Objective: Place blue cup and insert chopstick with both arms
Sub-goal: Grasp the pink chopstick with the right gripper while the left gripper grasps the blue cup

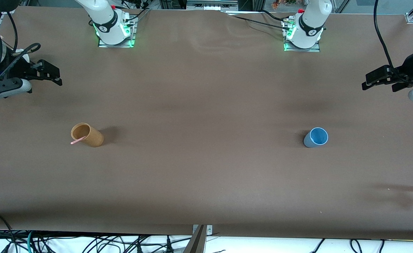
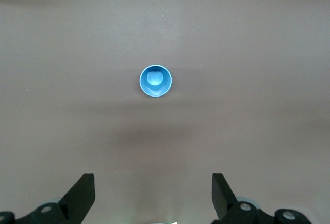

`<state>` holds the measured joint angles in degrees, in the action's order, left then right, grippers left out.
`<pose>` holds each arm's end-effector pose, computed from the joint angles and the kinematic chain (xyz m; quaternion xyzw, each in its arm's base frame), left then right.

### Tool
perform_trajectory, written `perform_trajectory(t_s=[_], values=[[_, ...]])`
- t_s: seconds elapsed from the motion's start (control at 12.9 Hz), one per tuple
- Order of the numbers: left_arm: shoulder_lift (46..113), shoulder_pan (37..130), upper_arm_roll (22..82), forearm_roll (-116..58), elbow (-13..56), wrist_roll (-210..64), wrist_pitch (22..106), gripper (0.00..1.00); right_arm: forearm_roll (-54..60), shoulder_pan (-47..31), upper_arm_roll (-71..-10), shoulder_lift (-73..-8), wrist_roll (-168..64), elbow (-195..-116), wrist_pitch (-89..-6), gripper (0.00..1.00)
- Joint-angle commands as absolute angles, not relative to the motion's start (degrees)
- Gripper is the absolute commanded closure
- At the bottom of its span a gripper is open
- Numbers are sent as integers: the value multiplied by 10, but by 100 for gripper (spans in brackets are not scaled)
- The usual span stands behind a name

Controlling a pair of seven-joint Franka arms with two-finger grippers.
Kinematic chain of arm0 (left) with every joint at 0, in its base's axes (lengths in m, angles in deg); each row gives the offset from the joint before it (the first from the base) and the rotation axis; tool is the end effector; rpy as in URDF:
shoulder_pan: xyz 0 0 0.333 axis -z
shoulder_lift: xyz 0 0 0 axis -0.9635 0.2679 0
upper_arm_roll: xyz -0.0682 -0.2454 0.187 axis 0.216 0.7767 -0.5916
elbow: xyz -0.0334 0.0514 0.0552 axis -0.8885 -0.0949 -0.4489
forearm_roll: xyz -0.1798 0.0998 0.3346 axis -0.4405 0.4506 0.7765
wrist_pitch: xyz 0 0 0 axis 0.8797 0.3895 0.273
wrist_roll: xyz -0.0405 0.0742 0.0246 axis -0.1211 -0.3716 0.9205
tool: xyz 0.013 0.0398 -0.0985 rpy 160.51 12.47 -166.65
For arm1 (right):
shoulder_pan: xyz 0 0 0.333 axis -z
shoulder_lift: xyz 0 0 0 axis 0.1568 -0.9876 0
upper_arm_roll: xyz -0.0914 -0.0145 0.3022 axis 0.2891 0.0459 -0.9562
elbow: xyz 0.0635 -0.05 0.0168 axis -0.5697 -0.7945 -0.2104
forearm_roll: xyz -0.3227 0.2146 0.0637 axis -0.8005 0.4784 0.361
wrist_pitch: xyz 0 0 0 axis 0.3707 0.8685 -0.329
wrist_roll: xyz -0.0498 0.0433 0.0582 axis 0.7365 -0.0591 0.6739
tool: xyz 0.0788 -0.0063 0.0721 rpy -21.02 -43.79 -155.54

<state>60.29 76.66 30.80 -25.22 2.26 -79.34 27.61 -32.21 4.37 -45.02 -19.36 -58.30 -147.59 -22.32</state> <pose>0.5730 -0.0049 0.6242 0.9975 0.0014 -0.0547 0.0448 0.5641 0.0397 0.5917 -0.9909 -0.1306 0.0279 0.0145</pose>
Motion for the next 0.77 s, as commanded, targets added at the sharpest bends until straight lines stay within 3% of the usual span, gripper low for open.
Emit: perform_trajectory(t_s=[0.0, 0.31, 0.54, 0.7], values=[[597, 767, 309, -246, 28, -804, 282, 0, -337, 45, -450, -230, -589, -1468, -266, 0], [598, 770, 309, -246, 28, -804, 283, 0, -337, 47, -450, -300, -590, -1510, -403, 0], [610, 764, 308, -257, 27, -802, 294, 0, -337, 54, -450, -316, -590, -1571, -512, 0], [661, 764, 308, -256, 27, -802, 317, 0, -338, 56, -449, -328, -591, -1611, -581, 0]])
